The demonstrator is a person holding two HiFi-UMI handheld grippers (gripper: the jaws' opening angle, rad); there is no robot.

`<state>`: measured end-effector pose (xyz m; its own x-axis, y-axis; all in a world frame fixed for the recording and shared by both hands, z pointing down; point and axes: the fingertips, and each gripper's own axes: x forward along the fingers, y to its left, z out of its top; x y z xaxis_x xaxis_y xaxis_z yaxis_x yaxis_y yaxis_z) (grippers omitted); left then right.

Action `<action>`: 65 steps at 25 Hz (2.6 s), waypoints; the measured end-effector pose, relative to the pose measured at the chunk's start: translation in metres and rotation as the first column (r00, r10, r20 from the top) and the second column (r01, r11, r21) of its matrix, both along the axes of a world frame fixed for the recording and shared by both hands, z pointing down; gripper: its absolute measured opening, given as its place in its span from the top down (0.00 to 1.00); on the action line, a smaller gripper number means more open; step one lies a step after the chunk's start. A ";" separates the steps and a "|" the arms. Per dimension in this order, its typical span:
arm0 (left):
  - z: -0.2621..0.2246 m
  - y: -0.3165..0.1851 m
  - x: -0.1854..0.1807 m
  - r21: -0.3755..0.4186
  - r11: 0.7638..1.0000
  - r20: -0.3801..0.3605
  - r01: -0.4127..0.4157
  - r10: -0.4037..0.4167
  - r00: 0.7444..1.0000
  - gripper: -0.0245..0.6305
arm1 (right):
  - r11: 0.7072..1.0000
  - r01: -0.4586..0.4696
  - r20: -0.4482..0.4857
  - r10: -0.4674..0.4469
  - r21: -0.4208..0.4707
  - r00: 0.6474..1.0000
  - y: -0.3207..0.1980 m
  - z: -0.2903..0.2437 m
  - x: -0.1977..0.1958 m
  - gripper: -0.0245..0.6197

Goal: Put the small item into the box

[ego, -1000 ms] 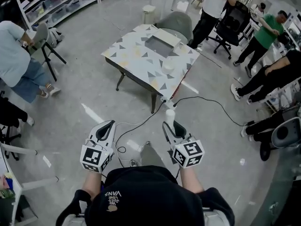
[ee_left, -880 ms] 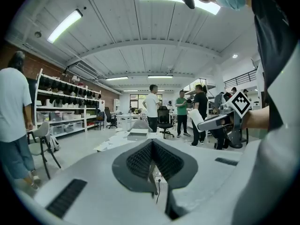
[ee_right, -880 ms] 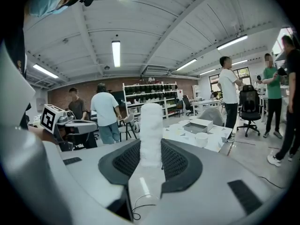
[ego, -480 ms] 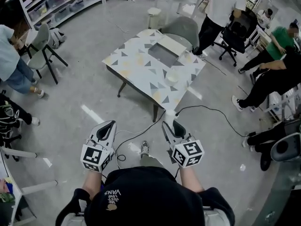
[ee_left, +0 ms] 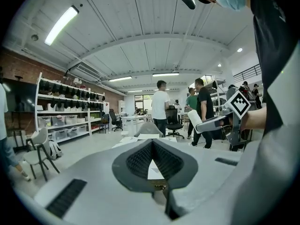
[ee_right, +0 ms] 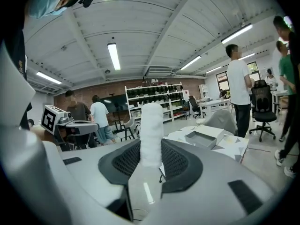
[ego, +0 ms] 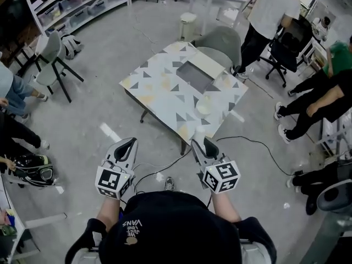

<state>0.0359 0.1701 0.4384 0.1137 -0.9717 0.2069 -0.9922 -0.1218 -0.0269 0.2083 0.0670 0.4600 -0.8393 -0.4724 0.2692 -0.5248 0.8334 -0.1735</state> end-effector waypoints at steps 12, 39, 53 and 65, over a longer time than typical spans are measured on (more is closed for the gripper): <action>0.015 -0.046 -0.018 -0.030 0.999 -0.022 0.045 -0.046 0.999 0.95 | 1.000 -0.006 -0.003 0.006 -0.025 1.000 -0.056 0.014 -0.008 0.76; 0.020 -0.228 -0.229 -0.052 0.923 -0.027 -0.382 0.381 0.924 0.95 | 0.879 -0.476 -0.013 0.476 -0.018 0.879 -0.169 0.016 -0.182 0.76; 0.036 -0.292 -0.248 -0.058 0.858 -0.039 -0.511 0.509 0.860 0.95 | 0.834 -0.552 -0.129 0.550 0.021 0.825 -0.221 0.041 -0.202 0.76; 0.026 -0.362 -0.228 -0.044 0.883 -0.058 -0.467 0.464 0.884 0.95 | 0.865 -0.500 -0.385 0.477 0.043 0.790 -0.337 0.103 -0.165 0.76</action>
<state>-0.1924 -0.1919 0.4645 0.5603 -0.7920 0.2424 -0.8210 -0.5698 0.0362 0.0437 -0.2697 0.5634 -0.3319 -0.7661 0.5504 -0.8932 0.4429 0.0779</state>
